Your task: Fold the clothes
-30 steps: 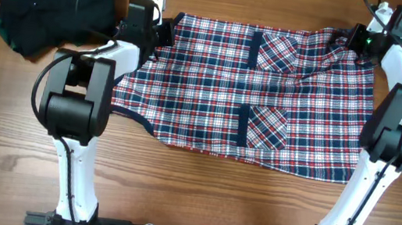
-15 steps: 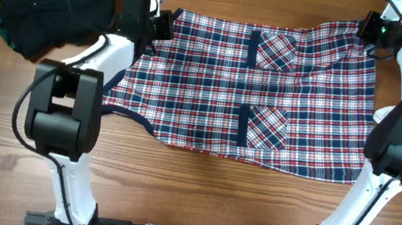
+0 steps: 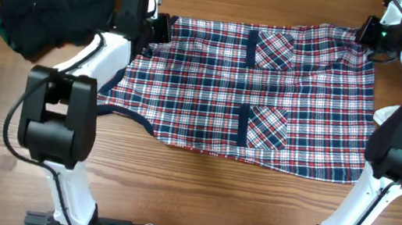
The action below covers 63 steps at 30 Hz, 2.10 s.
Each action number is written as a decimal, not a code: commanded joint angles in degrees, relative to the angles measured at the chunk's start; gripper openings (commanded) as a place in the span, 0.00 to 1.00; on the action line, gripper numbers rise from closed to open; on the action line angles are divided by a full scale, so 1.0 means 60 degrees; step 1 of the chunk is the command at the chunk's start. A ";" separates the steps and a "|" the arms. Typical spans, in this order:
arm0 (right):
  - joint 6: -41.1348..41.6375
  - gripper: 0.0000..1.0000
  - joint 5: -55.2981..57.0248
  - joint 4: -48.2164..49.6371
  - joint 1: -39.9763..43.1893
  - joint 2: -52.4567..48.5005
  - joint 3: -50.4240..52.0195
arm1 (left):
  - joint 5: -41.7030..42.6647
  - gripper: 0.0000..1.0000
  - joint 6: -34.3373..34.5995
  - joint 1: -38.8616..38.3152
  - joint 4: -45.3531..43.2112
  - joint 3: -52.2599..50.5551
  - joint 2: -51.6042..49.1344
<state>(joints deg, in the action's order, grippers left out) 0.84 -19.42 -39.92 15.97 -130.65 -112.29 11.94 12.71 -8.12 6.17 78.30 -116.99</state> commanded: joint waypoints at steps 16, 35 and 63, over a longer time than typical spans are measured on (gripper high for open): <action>0.0397 0.04 0.1162 -0.1526 0.0069 0.1840 -0.0153 | 0.0652 0.04 -0.0058 0.0273 0.0692 -0.0036 0.0980; 0.1300 0.04 0.2051 -0.3974 0.0069 0.2397 -0.0153 | 0.1158 0.04 -0.0346 0.0266 0.3683 -0.0036 0.2608; 0.3672 0.04 0.3563 -0.7701 0.0069 0.3643 -0.0113 | 0.1045 0.04 -0.0557 0.0266 0.7730 -0.0040 0.3818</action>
<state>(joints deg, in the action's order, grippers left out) 21.87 0.30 -86.41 15.97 -113.19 -112.36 18.33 10.31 -6.90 52.36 78.19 -95.13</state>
